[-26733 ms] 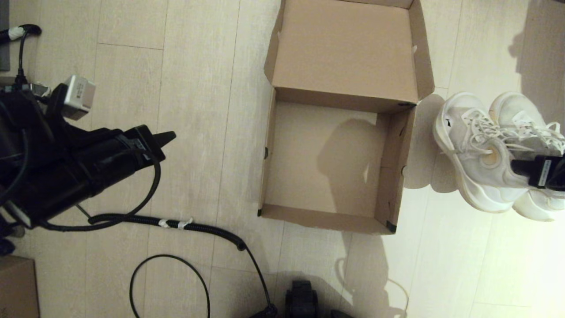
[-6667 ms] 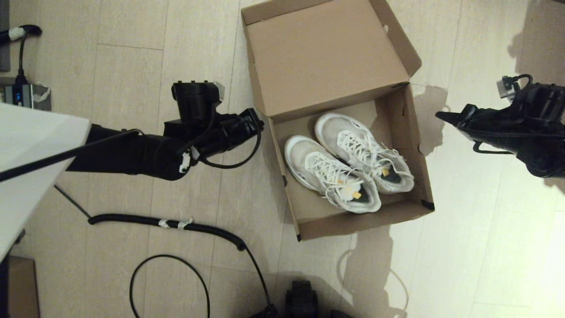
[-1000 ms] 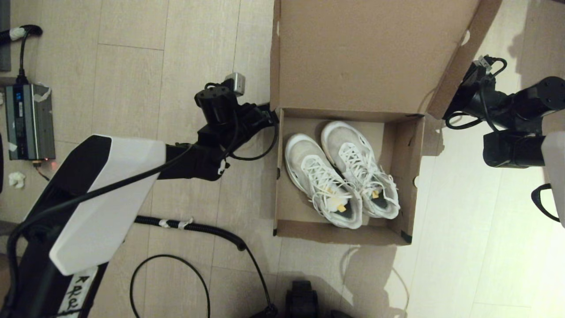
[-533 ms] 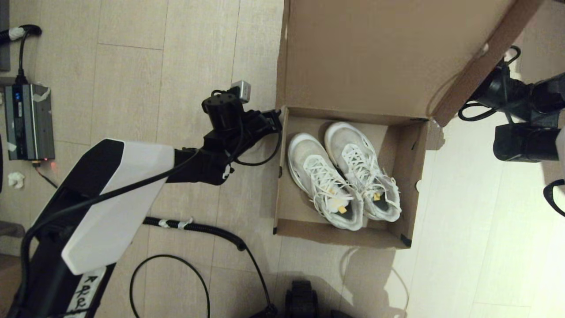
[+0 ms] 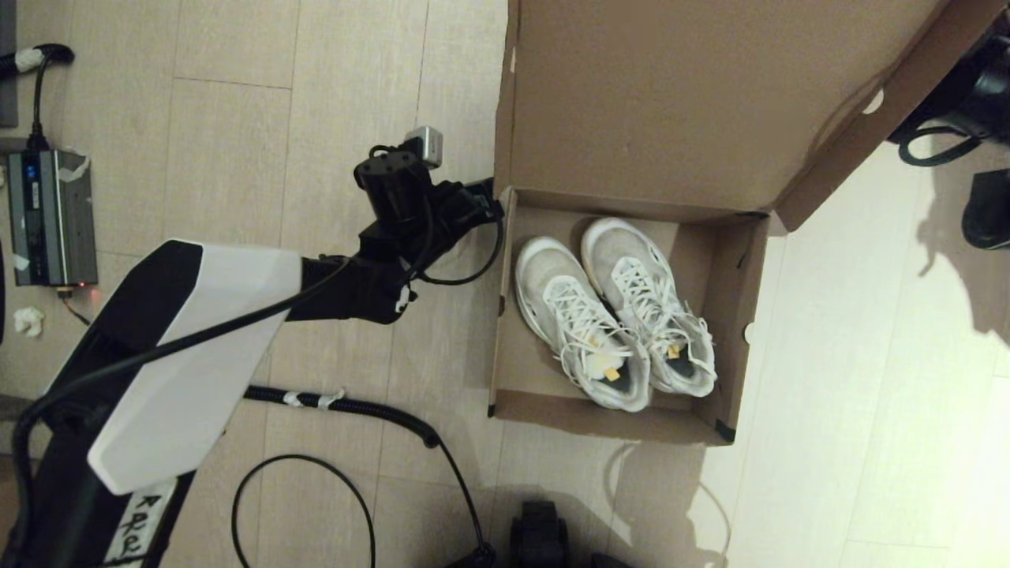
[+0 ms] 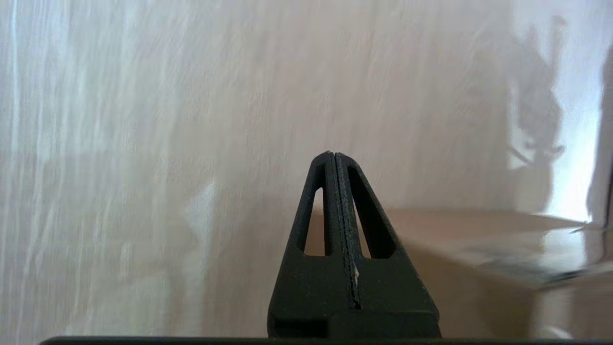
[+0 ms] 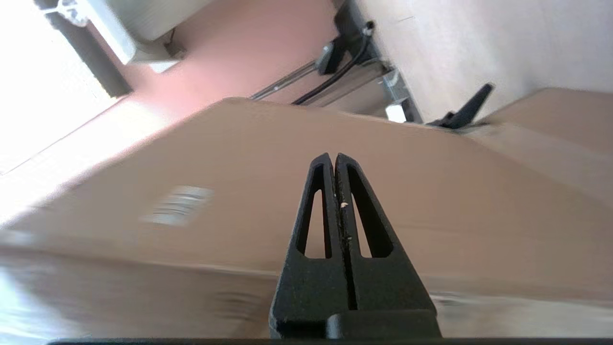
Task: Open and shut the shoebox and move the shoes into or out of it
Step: Close the shoe box
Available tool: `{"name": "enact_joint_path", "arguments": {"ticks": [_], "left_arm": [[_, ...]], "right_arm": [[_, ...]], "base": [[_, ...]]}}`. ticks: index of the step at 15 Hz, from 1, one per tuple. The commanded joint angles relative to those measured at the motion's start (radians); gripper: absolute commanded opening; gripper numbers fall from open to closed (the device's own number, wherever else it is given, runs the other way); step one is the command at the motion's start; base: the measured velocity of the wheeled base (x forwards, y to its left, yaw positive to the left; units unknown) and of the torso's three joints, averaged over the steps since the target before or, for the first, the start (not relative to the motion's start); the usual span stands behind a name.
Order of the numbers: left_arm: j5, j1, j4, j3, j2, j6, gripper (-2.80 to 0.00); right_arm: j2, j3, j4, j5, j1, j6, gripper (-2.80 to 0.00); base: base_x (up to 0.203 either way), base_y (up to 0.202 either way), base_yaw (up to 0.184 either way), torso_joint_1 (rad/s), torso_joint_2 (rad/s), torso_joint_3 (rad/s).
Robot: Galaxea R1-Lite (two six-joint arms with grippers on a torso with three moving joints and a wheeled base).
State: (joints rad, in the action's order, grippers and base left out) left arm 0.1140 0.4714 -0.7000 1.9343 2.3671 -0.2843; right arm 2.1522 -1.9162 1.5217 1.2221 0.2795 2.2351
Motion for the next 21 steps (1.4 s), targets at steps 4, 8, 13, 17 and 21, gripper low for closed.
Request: {"name": "enact_joint_path", "arguments": {"ticks": [4,8,13,17,21], "left_arm": [[-0.004,0.012,0.005,0.0,-0.079,-0.001,-2.8],[-0.004,0.011,0.022,0.0,-0.122,-0.001,-2.8],[-0.005,0.004,0.026,-0.001,-0.188,0.002,-2.8],[0.002,0.012,0.033,0.0,-0.226,0.013,-2.8],[0.003,0.05,0.034,0.0,-0.265,0.014,-2.8]], "right_arm": [[-0.149,0.004,0.008,0.035,0.03,0.087,-2.8],[-0.223,0.008,0.008,0.078,0.033,0.187,-2.8],[-0.326,0.082,0.008,0.147,0.036,0.28,-2.8],[-0.455,0.261,0.008,0.219,0.035,0.316,-2.8],[-0.577,0.473,0.008,0.3,0.034,0.316,-2.8]], "base": [[0.0,0.0,0.0,0.0,0.0,0.0],[0.0,0.0,0.0,0.0,0.0,0.0],[0.0,0.0,0.0,0.0,0.0,0.0],[0.0,0.0,0.0,0.0,0.0,0.0],[0.0,0.0,0.0,0.0,0.0,0.0]]}}
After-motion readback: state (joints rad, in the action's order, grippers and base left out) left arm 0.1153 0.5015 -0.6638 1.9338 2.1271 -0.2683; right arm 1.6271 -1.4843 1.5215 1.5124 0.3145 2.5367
